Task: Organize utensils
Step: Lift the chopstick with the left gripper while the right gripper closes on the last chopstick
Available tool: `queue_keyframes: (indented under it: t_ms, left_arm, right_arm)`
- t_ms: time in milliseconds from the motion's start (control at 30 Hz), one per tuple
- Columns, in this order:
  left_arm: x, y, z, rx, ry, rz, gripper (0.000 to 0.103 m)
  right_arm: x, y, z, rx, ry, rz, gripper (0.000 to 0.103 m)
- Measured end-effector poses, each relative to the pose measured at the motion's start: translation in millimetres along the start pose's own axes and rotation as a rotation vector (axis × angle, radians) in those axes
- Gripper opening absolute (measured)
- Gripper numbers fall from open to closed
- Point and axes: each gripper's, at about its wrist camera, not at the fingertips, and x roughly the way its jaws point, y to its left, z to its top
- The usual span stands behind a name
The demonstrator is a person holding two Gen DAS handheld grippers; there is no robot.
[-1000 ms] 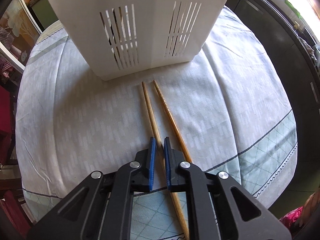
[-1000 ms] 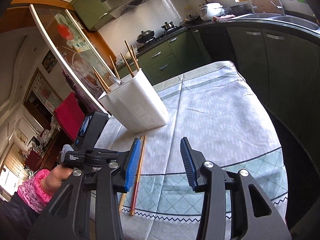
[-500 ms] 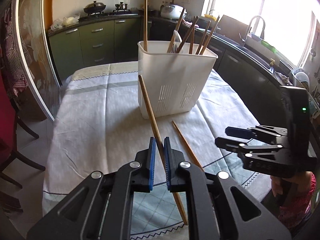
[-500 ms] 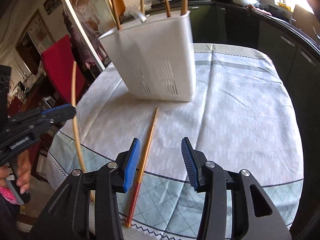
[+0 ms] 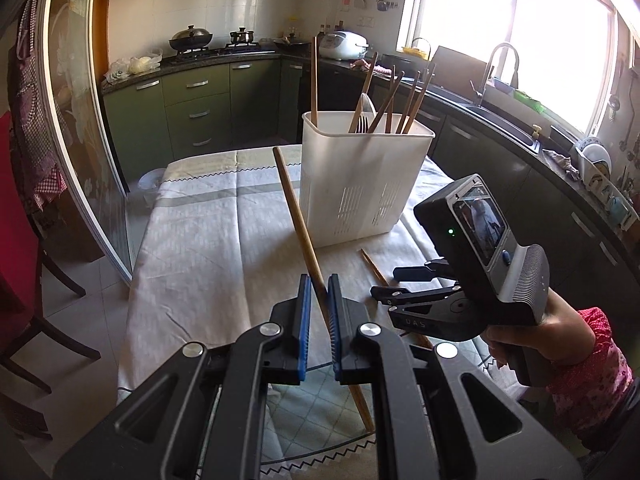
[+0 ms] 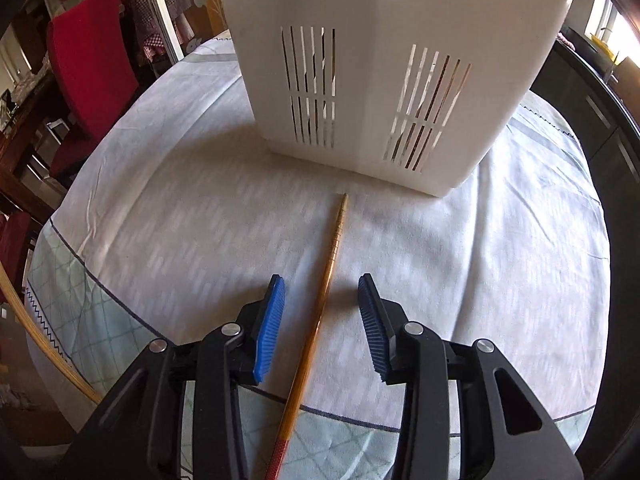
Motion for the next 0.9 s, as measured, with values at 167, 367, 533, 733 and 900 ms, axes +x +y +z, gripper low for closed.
queue_keyframes:
  t_ms: [167, 367, 533, 733, 900]
  left_arm:
    - [0.4, -1.3, -0.1, 0.011, 0.001, 0.001, 0.008]
    - [0.8, -1.3, -0.5, 0.008, 0.003, 0.000, 0.008]
    - [-0.7, -6.7, 0.9, 0.024, 0.002, -0.001, 0.008]
    - [-4.7, -12.7, 3.7, 0.036, -0.007, -0.005, 0.008]
    - [-3.6, -12.7, 5.1, 0.034, 0.007, 0.002, 0.008]
  right_arm:
    - [4.6, -6.6, 8.2, 0.028, -0.003, 0.001, 0.010]
    - [3.8, -4.0, 6.8, 0.025, -0.029, 0.015, 0.007]
    - [-35.7, -16.6, -0.5, 0.060, -0.120, 0.057, 0.007]
    - [-104.4, -22.0, -18.8, 0.072, -0.272, 0.090, 0.007]
    - [-144.3, -28.3, -46.5, 0.066, -0.333, 0.105, 0.007]
